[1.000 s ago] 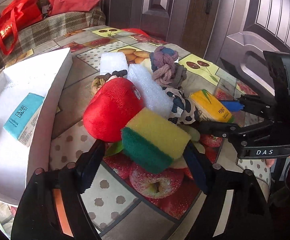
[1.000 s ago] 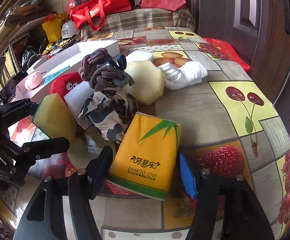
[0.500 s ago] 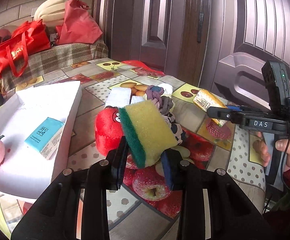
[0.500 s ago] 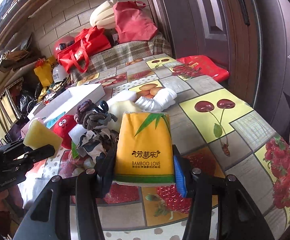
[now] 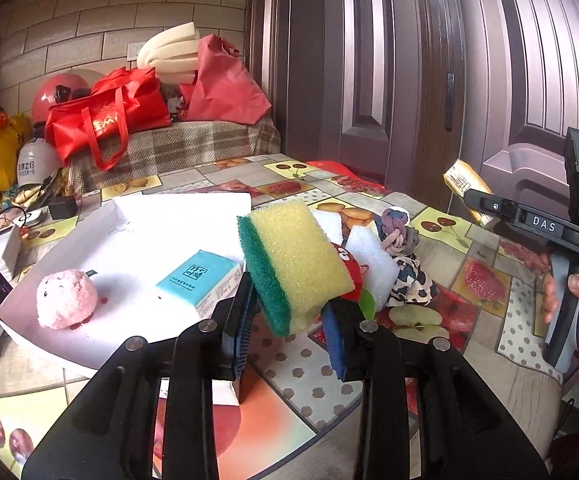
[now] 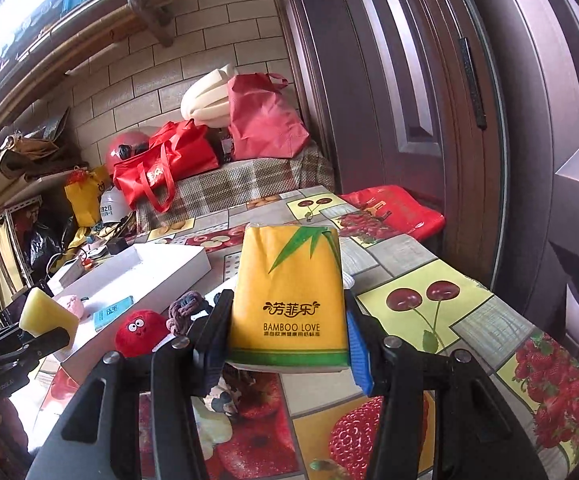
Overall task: Organize soft objects
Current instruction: 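Release the sponge into the box while the right tool releases the yellow pack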
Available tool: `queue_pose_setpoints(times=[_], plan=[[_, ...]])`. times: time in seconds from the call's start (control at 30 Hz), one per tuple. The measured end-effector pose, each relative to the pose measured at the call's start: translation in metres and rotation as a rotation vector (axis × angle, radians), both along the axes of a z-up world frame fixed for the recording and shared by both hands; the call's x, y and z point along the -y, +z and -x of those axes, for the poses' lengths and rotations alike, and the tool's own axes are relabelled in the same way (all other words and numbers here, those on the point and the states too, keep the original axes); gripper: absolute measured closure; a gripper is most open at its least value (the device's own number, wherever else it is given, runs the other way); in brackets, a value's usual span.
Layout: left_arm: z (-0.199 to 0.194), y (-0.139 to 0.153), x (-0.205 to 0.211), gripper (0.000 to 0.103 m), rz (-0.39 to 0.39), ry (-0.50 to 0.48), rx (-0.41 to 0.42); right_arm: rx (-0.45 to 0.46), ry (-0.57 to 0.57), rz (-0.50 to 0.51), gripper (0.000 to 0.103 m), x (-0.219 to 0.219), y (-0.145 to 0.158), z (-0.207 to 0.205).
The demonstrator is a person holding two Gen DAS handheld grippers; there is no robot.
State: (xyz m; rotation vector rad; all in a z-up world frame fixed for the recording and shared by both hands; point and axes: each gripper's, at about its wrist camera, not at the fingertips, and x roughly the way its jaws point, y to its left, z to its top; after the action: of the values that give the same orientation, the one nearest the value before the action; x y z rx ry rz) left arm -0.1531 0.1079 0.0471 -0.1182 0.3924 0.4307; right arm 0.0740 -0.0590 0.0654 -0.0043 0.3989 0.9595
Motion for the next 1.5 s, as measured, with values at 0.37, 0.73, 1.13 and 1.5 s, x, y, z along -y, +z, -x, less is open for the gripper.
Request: queue_pose_setpoints(times=[0.37,0.73,1.13,1.5], plan=[[0.023,0.000,-0.035,0.072,-0.020,0.132,0.022,0.148,0.082,0.055,0.052,-0.031,0.002,0.032],[0.032,-0.006,-0.067,0.072,0.061,0.212,0.022,0.143,0.190,0.102,0.052,-0.061,-0.004,0.048],[0.021,-0.005,-0.092,0.072,-0.004,0.301,-0.014,0.147,0.270,0.124,0.052,-0.108,-0.011,0.075],[0.024,-0.006,-0.128,0.072,0.028,0.387,0.009,0.150,0.332,0.135,0.052,-0.158,-0.012,0.099]])
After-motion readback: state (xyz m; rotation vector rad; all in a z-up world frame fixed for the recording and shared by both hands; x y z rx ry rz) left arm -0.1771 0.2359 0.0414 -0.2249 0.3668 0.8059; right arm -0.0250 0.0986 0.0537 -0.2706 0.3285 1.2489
